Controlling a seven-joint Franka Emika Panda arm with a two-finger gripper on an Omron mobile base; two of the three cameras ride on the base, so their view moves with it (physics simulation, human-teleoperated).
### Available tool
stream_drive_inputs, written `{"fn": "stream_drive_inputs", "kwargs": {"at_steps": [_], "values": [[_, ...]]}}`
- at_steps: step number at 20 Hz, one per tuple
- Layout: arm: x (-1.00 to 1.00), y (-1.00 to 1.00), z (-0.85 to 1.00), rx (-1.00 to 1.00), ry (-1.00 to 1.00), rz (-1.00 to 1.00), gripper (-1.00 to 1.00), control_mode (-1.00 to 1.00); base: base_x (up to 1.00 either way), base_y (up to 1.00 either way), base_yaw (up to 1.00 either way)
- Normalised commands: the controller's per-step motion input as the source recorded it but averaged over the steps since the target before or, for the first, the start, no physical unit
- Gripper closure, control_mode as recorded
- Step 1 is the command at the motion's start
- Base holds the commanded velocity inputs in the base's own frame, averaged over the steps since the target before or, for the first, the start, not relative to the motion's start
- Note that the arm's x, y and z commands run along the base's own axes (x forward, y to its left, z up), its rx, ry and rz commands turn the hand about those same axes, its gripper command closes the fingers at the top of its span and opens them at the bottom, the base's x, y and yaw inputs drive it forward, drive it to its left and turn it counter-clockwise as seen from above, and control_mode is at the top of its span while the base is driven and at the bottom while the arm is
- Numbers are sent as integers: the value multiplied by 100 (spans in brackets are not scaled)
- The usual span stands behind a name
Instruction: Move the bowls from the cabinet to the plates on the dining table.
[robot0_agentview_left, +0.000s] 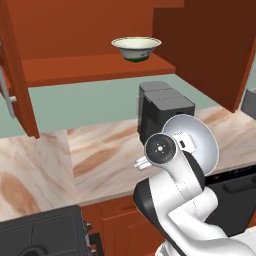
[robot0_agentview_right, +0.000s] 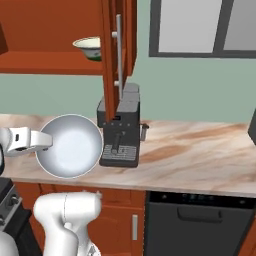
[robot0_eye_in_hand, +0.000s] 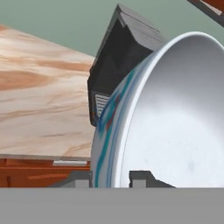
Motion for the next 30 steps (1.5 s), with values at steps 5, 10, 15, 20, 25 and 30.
{"fn": "stream_drive_inputs", "kwargs": {"at_steps": [5, 10, 15, 20, 25, 30], "values": [[0, 0, 0, 0, 0, 0, 100, 100, -100, 0, -24], [0, 0, 0, 0, 0, 0, 100, 100, -100, 0, -25], [0, 0, 0, 0, 0, 0, 100, 100, -100, 0, -27], [0, 0, 0, 0, 0, 0, 100, 100, -100, 0, -28], [0, 0, 0, 0, 0, 0, 100, 100, -100, 0, -31], [0, 0, 0, 0, 0, 0, 100, 100, -100, 0, -30]]}}
